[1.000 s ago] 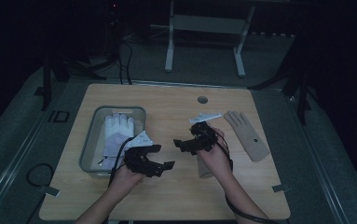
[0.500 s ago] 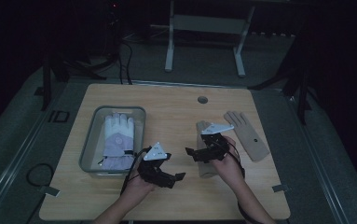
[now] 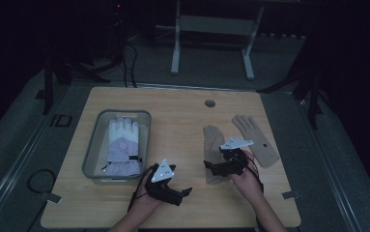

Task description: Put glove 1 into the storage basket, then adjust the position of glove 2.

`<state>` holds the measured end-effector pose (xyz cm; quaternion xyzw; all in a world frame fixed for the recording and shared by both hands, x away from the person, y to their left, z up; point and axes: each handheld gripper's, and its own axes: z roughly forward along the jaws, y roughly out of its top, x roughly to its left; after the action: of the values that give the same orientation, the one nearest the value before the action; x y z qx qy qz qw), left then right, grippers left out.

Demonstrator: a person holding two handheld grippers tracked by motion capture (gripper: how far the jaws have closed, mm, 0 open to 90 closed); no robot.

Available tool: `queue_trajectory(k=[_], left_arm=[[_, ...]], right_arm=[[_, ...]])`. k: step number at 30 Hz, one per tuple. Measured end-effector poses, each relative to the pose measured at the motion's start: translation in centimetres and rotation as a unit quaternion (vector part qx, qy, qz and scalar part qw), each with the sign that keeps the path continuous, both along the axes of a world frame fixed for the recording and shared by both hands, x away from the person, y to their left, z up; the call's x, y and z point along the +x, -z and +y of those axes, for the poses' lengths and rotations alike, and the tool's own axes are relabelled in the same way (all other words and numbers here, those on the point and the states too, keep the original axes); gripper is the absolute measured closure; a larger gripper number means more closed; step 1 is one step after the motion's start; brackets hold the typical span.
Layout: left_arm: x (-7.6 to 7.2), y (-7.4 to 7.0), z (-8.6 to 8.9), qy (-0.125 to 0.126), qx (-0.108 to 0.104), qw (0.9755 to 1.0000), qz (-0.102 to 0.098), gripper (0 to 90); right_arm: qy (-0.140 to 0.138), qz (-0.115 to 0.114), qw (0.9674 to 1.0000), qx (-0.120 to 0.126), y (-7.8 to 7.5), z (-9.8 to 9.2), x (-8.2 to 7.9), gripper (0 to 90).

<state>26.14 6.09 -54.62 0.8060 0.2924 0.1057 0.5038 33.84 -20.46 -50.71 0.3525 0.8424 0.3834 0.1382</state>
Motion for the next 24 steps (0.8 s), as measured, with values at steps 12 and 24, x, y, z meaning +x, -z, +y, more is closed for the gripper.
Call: queue_trajectory(k=[12, 24], left_arm=[[0.2, 1.2, 0.5, -0.028, -0.014, 0.9992, -0.027, 2.1], [-0.5, 1.5, 0.4, -0.032, 0.002, 0.9984, -0.047, 2.2]], right_arm=[[0.028, 0.002, 0.9996, 0.007, 1.5, -1.1, -0.2, 13.6], [0.027, -0.010, 0.9995, 0.013, 0.8, -1.7, 0.3, 10.6]])
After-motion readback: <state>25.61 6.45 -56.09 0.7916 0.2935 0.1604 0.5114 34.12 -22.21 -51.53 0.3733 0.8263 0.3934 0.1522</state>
